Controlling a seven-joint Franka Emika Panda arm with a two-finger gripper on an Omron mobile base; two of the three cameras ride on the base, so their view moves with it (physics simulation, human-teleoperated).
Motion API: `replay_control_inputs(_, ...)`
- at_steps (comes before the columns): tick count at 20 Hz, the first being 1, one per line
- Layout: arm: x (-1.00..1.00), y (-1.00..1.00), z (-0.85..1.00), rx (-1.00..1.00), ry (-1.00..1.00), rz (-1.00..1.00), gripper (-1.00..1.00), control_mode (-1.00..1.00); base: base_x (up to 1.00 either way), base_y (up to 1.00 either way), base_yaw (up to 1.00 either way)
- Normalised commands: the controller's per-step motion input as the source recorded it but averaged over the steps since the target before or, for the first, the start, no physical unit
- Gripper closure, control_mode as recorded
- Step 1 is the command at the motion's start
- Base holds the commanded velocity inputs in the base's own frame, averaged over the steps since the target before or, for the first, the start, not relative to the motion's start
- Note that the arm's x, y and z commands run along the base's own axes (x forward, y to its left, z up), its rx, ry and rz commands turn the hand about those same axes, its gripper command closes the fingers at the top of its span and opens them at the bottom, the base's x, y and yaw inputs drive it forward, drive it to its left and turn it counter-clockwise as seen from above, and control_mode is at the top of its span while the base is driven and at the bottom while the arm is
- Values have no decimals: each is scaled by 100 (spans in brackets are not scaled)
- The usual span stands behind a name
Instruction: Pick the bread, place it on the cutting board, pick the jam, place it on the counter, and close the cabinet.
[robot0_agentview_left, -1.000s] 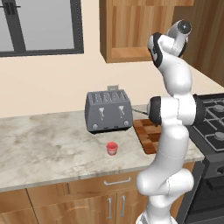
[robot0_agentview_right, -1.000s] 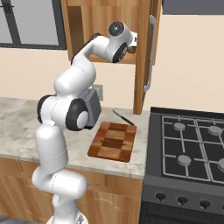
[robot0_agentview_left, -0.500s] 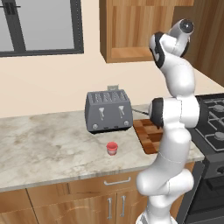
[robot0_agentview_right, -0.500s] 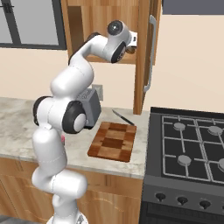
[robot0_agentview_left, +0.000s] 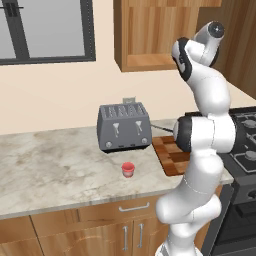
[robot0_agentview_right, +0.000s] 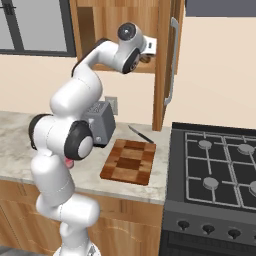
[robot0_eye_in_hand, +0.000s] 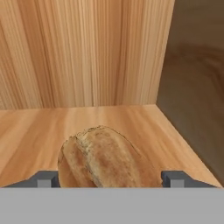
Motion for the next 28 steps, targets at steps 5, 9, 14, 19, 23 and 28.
replay_control_inputs(5, -32, 25, 1, 0, 0, 0, 100, -100, 0, 0, 0)
replay_control_inputs(9, -33, 16, 0, 0, 0, 0, 100, -100, 0, 0, 0)
replay_control_inputs(14, -39, 3, 0, 0, 0, 0, 100, -100, 0, 0, 0)
replay_control_inputs(19, -40, 0, 0, 0, 0, 0, 100, -100, 0, 0, 0)
replay_control_inputs(23, -42, 0, 0, 0, 0, 0, 100, -100, 0, 0, 0)
replay_control_inputs(28, -38, 1, 0, 0, 2, 0, 100, -100, 0, 0, 0)
